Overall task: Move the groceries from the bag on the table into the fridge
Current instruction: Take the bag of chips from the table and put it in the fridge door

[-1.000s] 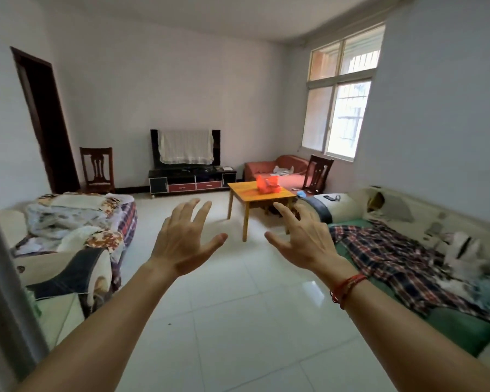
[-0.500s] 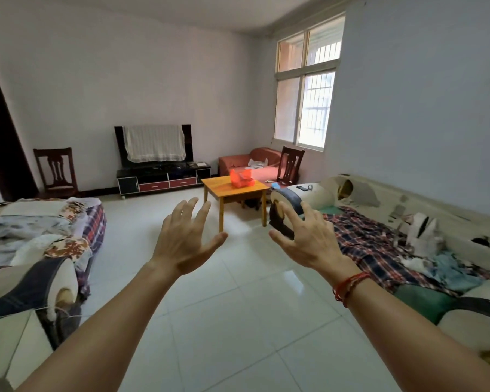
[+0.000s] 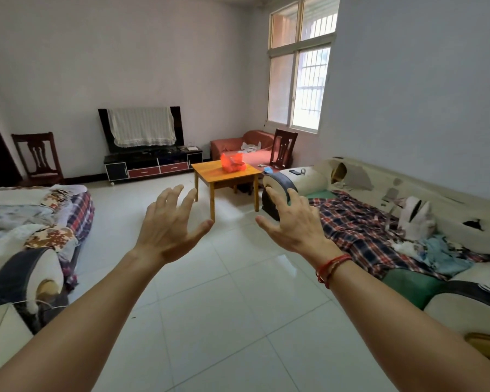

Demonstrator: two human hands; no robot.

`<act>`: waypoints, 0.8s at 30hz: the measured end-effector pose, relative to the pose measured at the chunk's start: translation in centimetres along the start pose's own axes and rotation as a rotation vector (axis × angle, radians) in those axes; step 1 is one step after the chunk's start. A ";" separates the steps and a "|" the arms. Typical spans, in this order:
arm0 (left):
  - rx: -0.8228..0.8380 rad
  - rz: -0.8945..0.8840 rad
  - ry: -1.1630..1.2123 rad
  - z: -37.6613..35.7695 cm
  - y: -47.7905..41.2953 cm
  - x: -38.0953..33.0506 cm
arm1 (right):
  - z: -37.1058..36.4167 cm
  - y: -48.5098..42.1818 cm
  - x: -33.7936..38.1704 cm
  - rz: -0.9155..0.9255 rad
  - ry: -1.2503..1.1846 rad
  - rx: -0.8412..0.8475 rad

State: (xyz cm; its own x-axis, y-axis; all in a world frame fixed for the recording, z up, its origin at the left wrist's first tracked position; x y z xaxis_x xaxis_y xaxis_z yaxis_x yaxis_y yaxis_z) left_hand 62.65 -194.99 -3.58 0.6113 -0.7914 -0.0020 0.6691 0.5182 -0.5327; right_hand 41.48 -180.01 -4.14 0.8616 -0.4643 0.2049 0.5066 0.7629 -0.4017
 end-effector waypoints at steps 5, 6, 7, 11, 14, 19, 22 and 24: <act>0.020 0.001 0.003 -2.8 -2.7 0.5 | -1.9 -2.8 -1.3 -0.008 -0.008 0.031; 0.028 0.002 0.004 -3.6 -3.4 0.6 | -2.4 -3.6 -1.4 -0.008 -0.006 0.033; 0.036 0.004 0.005 -4.4 -4.0 0.8 | -3.0 -4.4 -1.6 -0.007 -0.006 0.035; 0.061 -0.001 0.012 -8.3 -7.3 2.3 | -6.2 -8.4 -2.2 -0.006 -0.002 0.045; 0.071 -0.006 0.019 -11.6 -10.7 4.2 | -9.1 -12.4 -2.7 -0.010 0.019 0.056; 0.084 0.005 0.079 -16.9 -16.9 7.2 | -13.3 -20.1 -3.1 -0.020 0.043 0.078; 0.107 -0.003 0.089 -20.1 -20.8 9.2 | -15.9 -24.8 -3.4 -0.031 0.055 0.092; 0.117 -0.011 0.089 -22.0 -23.3 10.1 | -17.5 -27.4 -3.8 -0.032 0.060 0.101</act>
State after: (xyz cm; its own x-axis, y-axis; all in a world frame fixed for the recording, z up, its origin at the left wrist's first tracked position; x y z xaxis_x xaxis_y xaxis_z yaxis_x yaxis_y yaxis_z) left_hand 43.90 -222.21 -9.78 0.5673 -0.8201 -0.0747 0.7234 0.5396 -0.4308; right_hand 23.74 -207.01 -9.48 0.8429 -0.5133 0.1613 0.5373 0.7869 -0.3036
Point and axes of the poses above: each hand's wrist, its own y-axis away from the middle knuckle, its own z-axis out of the back of the hand, x = y × z, the point moved 5 cm from there along -y, towards the middle knuckle, and after that the axes turned 2 degrees about -y, right-handed, at the moved point
